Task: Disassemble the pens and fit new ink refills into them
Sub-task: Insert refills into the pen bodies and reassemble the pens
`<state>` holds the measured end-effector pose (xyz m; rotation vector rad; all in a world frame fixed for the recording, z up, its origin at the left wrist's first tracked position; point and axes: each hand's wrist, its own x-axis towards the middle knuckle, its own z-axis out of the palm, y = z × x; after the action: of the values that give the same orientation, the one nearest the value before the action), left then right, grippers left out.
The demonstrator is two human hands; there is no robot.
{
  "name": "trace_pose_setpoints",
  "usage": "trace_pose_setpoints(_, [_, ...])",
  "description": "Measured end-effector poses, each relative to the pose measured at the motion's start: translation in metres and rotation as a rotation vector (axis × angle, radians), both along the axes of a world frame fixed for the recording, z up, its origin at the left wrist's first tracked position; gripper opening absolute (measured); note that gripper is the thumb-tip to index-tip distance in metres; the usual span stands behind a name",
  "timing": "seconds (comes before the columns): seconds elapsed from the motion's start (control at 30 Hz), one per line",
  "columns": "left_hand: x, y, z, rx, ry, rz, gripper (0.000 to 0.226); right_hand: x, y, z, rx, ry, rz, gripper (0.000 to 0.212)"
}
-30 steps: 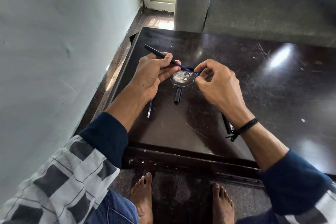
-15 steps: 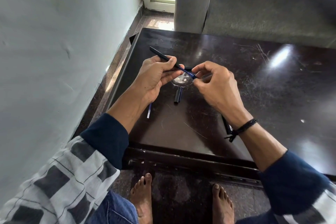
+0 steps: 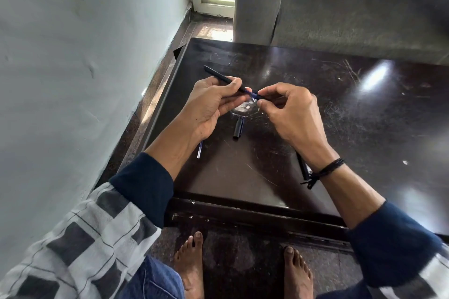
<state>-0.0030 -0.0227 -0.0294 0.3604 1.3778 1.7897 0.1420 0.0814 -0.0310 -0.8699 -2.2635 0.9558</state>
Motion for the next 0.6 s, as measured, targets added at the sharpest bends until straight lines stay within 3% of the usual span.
trace_pose_setpoints(0.1, [0.0069,0.0024,-0.0012,0.003,0.080,-0.020,0.008,-0.0005,-0.0019,-0.0012,-0.011,0.003,0.004,0.010])
trace_pose_setpoints(0.37, [0.0076,0.0018,-0.0003,0.014,0.037,-0.014,0.017,-0.0007,-0.0015,-0.0009,-0.027,0.050,0.025,0.014])
trace_pose_setpoints(0.6, [0.0070,0.0020,-0.0016,0.019,0.005,0.000,0.010,-0.0008,0.0009,-0.0025,-0.028,0.045,0.040,0.014])
